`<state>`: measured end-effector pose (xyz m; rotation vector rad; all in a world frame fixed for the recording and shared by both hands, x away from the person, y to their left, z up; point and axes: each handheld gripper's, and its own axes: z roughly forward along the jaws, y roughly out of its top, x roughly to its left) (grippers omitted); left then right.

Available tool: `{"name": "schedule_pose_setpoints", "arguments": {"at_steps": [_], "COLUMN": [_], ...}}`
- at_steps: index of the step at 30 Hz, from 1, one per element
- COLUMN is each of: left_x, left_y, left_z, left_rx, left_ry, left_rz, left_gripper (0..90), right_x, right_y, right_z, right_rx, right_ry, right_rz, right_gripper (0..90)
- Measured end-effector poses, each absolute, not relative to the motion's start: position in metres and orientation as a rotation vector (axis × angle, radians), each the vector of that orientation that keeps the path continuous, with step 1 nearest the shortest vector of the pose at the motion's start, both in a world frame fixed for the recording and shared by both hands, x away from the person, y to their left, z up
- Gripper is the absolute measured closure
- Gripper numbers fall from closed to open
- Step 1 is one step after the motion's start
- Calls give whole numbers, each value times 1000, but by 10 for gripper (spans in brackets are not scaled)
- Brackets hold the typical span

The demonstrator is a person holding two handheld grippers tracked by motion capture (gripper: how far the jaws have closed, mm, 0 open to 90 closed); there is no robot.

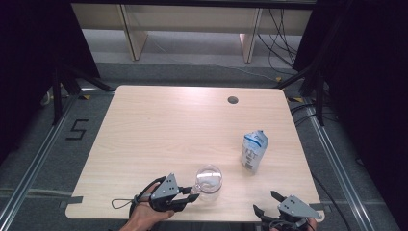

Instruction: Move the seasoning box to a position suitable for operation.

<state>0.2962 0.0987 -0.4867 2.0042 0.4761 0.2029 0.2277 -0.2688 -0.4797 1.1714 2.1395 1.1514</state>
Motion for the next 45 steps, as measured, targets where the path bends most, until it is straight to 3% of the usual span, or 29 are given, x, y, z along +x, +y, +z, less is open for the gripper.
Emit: {"name": "schedule_pose_setpoints", "arguments": {"at_steps": [27,37,45], "left_x": [312,303,296], "left_y": [117,125,134], "left_z": [-488,-480,-476], "left_rx": [1999,1954,1892], "left_ry": [535,558,615], "left_rz": [279,244,224], "left_gripper": [708,556,535], "right_x": [231,233,233], "right_y": [-268,-271,-269], "right_z": [-481,-482,-482], "right_rx": [1109,1083,1098], "right_ry": [2172,2149,2158], "right_rz": [1147,1147,1150], "right_gripper": [252,252,253]}}
